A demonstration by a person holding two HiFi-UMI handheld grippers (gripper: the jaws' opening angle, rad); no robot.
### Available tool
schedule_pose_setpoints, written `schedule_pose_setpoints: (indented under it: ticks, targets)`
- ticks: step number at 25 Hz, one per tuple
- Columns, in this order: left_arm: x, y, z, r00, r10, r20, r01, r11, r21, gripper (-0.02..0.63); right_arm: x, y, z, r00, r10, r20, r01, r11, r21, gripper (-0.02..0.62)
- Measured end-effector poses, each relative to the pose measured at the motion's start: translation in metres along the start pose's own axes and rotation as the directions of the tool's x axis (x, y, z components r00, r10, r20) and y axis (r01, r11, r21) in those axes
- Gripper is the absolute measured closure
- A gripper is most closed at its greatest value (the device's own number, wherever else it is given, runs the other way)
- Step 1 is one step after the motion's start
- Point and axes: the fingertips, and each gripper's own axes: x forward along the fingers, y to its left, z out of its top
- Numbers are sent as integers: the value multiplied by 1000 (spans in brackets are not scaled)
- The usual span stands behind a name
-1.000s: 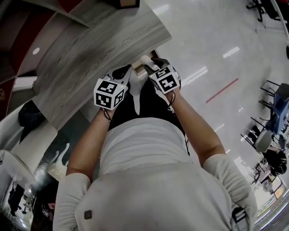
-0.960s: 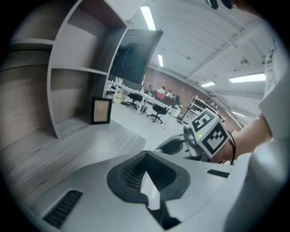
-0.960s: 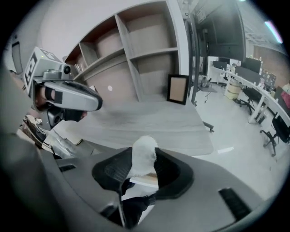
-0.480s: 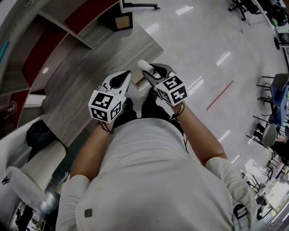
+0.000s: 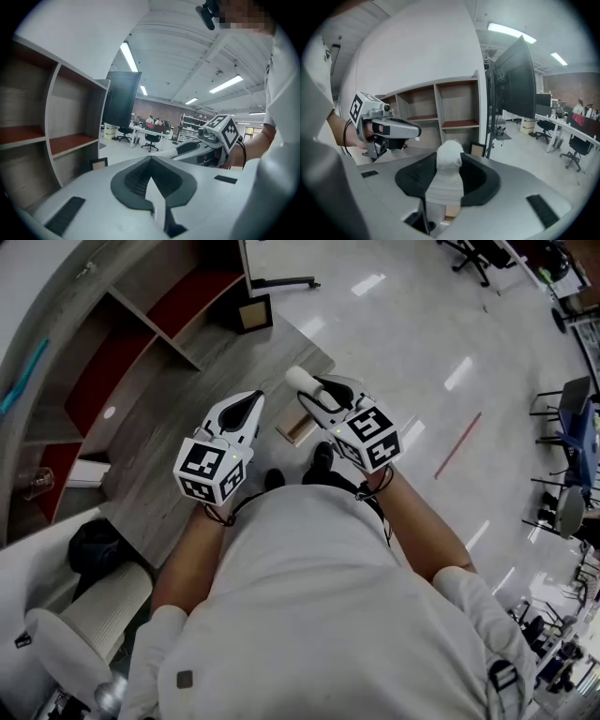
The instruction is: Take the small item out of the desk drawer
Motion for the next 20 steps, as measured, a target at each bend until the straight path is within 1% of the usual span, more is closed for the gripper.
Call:
schedule_pose_setpoints:
  ticks: [4, 8, 14, 20]
  targets:
    - [-12, -2, 18, 999, -9, 37, 8, 1000, 27, 595, -14, 10, 22, 998, -27, 58, 28, 1000, -14, 439]
    - [-23, -4, 28, 998, -23, 55, 21, 999, 50, 595, -24, 19, 35, 995, -45, 91, 47, 999, -16, 439]
    - [-32, -4, 36, 997, -46, 69, 41, 997, 68, 595, -34, 24, 46, 990, -79, 113, 81, 997, -13, 439]
    - [-45, -10, 30, 994, -90, 58, 86, 994, 73, 595, -45, 35, 42, 987, -116, 115, 116, 993, 8, 439]
